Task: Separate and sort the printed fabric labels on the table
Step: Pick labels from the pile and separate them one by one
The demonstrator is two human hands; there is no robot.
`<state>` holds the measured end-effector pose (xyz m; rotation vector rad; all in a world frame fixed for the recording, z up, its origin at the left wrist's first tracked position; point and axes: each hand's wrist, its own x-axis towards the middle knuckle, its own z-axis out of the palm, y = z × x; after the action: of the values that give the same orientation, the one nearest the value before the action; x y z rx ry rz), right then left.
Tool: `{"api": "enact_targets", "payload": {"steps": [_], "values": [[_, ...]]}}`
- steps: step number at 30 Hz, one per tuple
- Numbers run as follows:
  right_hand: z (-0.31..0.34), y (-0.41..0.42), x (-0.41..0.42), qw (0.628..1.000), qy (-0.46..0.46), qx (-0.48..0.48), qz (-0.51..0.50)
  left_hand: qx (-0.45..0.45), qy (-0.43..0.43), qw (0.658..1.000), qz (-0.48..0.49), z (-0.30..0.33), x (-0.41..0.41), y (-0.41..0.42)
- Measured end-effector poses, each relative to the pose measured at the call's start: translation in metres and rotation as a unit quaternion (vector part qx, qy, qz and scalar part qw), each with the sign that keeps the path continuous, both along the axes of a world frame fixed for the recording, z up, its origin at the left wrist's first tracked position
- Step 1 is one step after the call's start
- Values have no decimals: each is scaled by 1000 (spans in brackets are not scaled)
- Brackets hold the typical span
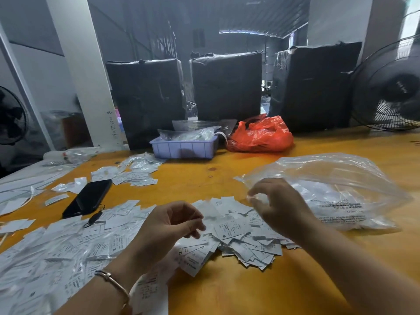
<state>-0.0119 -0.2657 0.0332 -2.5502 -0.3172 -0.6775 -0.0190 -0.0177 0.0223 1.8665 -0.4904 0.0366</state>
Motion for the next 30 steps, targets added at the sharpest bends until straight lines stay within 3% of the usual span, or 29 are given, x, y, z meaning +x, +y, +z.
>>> {"api": "enact_targets", "payload": {"steps": [3, 5, 10, 15, 20, 23, 25, 27, 30], "values": [[3, 23, -15, 954, 137, 192, 186, -9, 11, 1000, -23, 1, -2, -3], [0, 31, -20, 918, 197, 246, 239, -15, 13, 999, -36, 2, -3, -5], [-6, 29, -16, 886, 219, 327, 246, -33, 28, 998, -46, 2, -5, -10], [-5, 27, -17, 885, 252, 303, 249, -34, -14, 999, 18, 6, -5, -7], [-8, 33, -18, 876, 214, 356, 245, -36, 29, 998, -31, 7, -6, -6], [-6, 30, -17, 883, 227, 323, 254, -24, 8, 999, -21, 6, -5, -7], [-5, 19, -9, 918, 184, 282, 211, -27, -7, 1000, -1, 7, -3, -3], [-5, 6, -1, 974, 98, 166, 119, -25, -15, 999, 15, 7, 0, 1], [-8, -3, 5, 989, 110, 60, 81, 0, -16, 1000, 21, 4, 0, 3]]}}
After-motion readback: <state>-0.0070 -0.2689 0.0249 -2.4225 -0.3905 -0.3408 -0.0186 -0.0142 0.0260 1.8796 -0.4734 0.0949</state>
